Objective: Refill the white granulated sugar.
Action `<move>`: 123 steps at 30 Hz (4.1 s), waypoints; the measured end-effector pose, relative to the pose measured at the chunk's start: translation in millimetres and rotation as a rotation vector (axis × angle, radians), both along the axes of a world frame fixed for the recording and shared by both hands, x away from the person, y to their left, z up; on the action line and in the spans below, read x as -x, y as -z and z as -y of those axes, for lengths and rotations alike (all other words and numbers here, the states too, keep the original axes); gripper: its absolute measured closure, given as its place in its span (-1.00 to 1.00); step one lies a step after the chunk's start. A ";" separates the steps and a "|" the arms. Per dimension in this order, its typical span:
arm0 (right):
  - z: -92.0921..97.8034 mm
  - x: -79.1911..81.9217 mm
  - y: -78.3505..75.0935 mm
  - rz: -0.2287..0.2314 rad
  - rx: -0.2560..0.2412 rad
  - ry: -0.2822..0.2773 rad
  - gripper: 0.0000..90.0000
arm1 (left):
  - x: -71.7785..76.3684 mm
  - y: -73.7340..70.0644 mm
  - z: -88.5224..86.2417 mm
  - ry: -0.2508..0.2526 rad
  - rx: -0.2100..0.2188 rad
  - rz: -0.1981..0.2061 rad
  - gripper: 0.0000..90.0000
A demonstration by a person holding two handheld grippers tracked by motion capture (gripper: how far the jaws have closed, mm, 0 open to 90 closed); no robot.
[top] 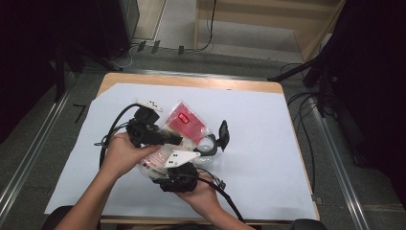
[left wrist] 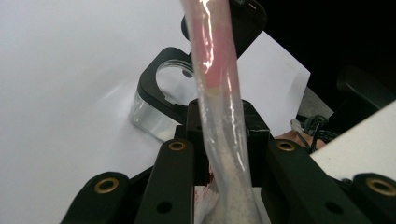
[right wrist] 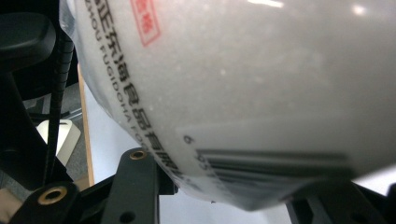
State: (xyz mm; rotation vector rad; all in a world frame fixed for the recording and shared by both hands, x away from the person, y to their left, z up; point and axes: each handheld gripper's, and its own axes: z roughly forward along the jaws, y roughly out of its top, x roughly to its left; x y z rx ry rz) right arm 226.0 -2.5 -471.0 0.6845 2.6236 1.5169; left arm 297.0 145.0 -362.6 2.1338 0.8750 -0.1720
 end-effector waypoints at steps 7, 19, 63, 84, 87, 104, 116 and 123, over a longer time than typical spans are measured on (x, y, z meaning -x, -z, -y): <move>-7.7 3.0 2.6 -0.008 0.010 0.041 0.22 | 4.2 -1.0 11.3 -0.043 -0.040 -0.018 0.77; -7.7 -0.2 1.8 -0.066 -0.039 -0.002 0.35 | 2.0 2.6 13.8 -0.006 -0.061 0.002 0.69; -6.8 -8.3 -17.7 -0.108 -0.100 0.037 0.32 | -30.0 -8.8 17.0 -0.044 -0.081 -0.193 0.71; -4.2 -7.5 -25.2 -0.129 -0.145 0.056 0.35 | -20.8 -21.0 23.0 -0.037 -0.036 -0.141 0.41; -4.3 -5.3 -27.0 -0.128 -0.150 0.051 0.35 | -19.6 -22.3 22.4 -0.033 -0.065 -0.130 0.55; -8.6 -3.8 -32.4 -0.075 -0.099 0.032 0.40 | -20.1 -25.2 23.4 -0.063 -0.053 -0.109 0.63; -4.5 -7.1 -34.8 -0.133 -0.152 0.060 0.42 | -19.4 -26.9 21.7 -0.065 -0.027 -0.093 0.45; -7.7 -4.8 -35.3 -0.116 -0.135 0.044 0.41 | -18.9 -28.6 20.8 -0.069 -0.064 -0.092 0.65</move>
